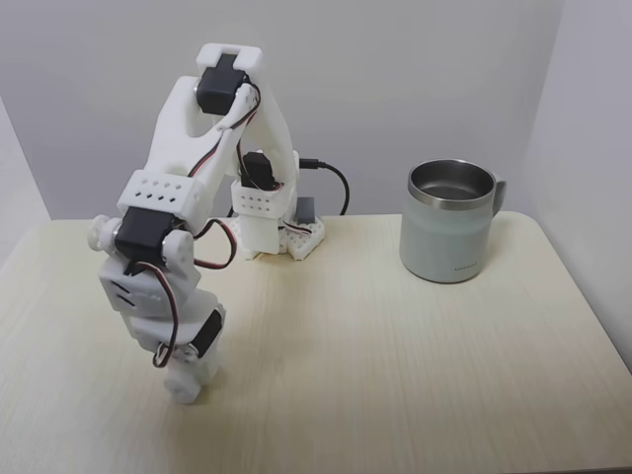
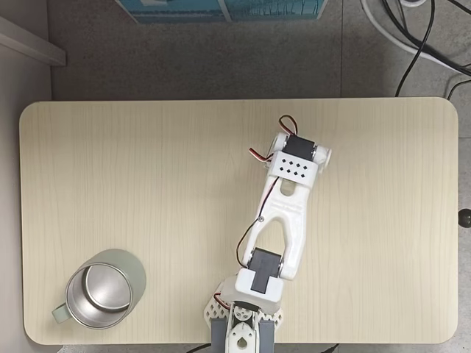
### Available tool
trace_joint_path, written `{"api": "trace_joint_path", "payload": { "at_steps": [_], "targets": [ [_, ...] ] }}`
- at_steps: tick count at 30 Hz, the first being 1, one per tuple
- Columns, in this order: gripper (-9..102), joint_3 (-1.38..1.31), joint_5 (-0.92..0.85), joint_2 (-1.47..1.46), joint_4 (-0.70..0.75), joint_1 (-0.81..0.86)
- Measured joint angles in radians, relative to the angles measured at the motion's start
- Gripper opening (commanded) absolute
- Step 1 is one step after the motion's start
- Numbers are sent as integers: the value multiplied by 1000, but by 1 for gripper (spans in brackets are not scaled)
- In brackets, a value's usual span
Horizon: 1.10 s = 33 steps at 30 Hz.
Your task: Grasp a dressing and put it in the cup.
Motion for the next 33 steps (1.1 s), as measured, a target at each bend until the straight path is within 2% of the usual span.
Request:
{"api": "trace_joint_path", "payload": {
  "at_steps": [6,14,26,33],
  "targets": [
    [0,63,98,-26,77,3],
    [0,75,249,-307,176,-97],
    [0,140,534,-680,353,-385],
    [0,186,690,-811,451,-653]
  ]
}}
